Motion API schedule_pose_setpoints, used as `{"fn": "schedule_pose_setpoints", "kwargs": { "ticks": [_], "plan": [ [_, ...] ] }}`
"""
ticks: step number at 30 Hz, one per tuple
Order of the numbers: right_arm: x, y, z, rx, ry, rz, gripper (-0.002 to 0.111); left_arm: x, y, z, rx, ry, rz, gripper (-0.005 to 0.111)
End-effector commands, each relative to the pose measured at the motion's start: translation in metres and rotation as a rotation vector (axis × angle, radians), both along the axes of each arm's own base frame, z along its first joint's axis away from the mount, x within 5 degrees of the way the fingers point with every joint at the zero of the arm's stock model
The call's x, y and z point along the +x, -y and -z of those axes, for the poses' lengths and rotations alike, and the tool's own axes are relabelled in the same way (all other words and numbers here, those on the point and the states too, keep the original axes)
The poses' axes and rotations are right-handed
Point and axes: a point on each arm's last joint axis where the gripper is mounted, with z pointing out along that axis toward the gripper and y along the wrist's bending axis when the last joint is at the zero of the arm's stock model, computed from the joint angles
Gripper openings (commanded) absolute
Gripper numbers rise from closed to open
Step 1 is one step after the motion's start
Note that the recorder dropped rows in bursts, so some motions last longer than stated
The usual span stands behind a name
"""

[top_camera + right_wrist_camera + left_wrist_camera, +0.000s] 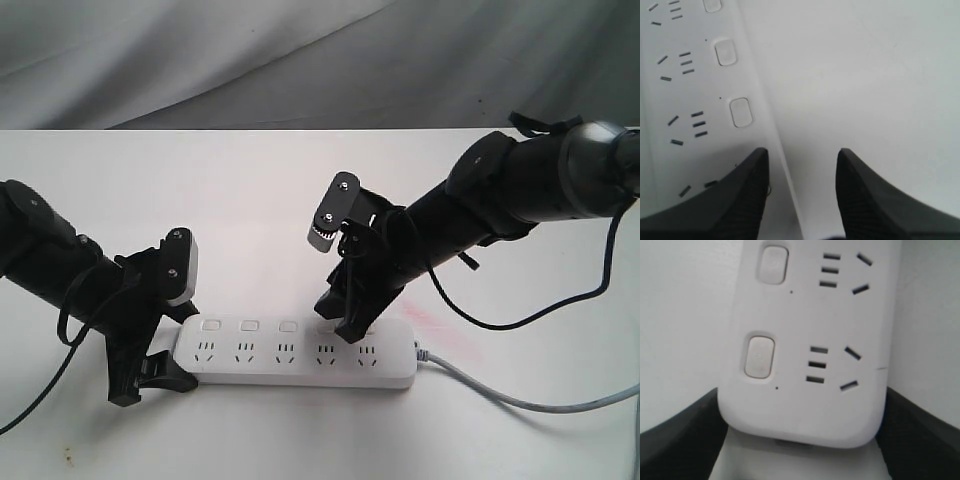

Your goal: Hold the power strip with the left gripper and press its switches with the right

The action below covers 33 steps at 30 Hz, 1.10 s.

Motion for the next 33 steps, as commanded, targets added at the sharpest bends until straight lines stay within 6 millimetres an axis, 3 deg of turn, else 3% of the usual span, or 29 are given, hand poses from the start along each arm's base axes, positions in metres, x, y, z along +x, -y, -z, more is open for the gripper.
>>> {"fn": "schedule_pose_setpoints", "kwargs": {
  "ticks": [1,23,33],
  "plan": [
    [-0.001,0.002,0.005,-0.015,-0.008,-0.015,0.041,0.002,-0.001,-0.001,-0.001,0.009,-0.014,0.060],
    [-0.003,0.002,0.018,-0.030,-0.052,-0.028,0.041,0.002,-0.001,-0.001,-0.001,0.009,-0.014,0.060],
    [-0.013,0.007,0.037,-0.068,-0.114,-0.042,0.041,0.002,-0.001,-0.001,-0.001,0.009,-0.014,0.060]
  ]
}}
